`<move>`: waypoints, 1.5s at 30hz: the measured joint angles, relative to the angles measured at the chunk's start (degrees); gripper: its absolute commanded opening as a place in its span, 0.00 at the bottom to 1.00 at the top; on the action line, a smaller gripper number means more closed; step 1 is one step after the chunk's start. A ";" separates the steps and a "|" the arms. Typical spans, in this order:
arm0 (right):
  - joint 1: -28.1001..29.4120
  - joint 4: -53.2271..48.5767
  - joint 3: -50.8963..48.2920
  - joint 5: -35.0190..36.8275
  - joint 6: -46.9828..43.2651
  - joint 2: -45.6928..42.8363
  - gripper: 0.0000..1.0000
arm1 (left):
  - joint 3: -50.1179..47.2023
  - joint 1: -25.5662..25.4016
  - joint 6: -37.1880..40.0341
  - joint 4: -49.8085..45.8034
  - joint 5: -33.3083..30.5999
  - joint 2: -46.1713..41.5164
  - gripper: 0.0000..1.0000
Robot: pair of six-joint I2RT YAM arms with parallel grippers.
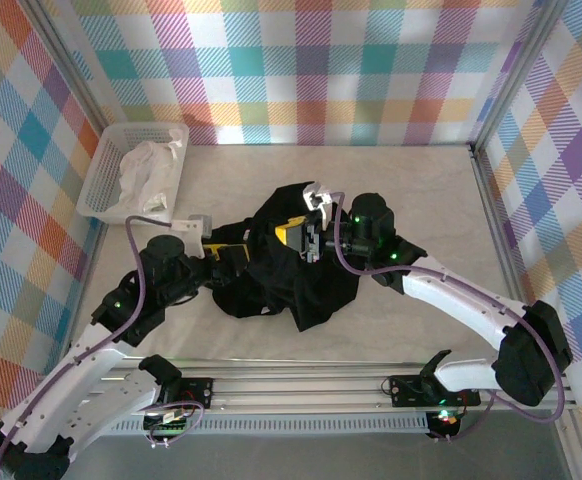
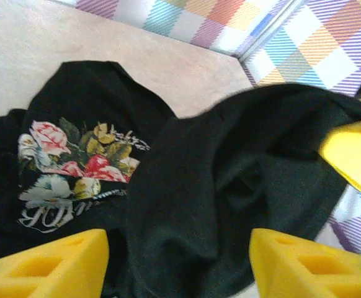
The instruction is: Fold the inside-out t-shirt
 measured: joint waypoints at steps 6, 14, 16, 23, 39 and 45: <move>0.00 -0.02 -0.02 2.84 1.03 0.00 0.00 | 0.22 0.00 -2.82 0.07 2.54 2.84 0.80; 0.00 -1.88 -0.02 5.75 0.81 -0.04 0.00 | 5.51 -0.04 -0.63 -6.45 -3.54 8.02 0.94; 0.00 -1.95 -0.02 5.95 0.81 -0.04 0.00 | 5.44 -0.04 -0.02 -6.51 -5.16 7.13 0.96; 0.00 -1.86 -0.02 4.87 0.76 -0.04 0.00 | 4.17 0.07 -0.09 -3.52 -2.89 7.96 0.97; 0.00 -4.00 -1.79 -2.10 -8.20 -3.52 0.00 | 4.66 2.05 1.46 5.33 8.26 17.05 0.32; -0.15 -7.17 -2.45 -2.14 -11.15 -6.43 0.00 | 4.35 2.80 1.62 9.81 13.84 17.62 0.00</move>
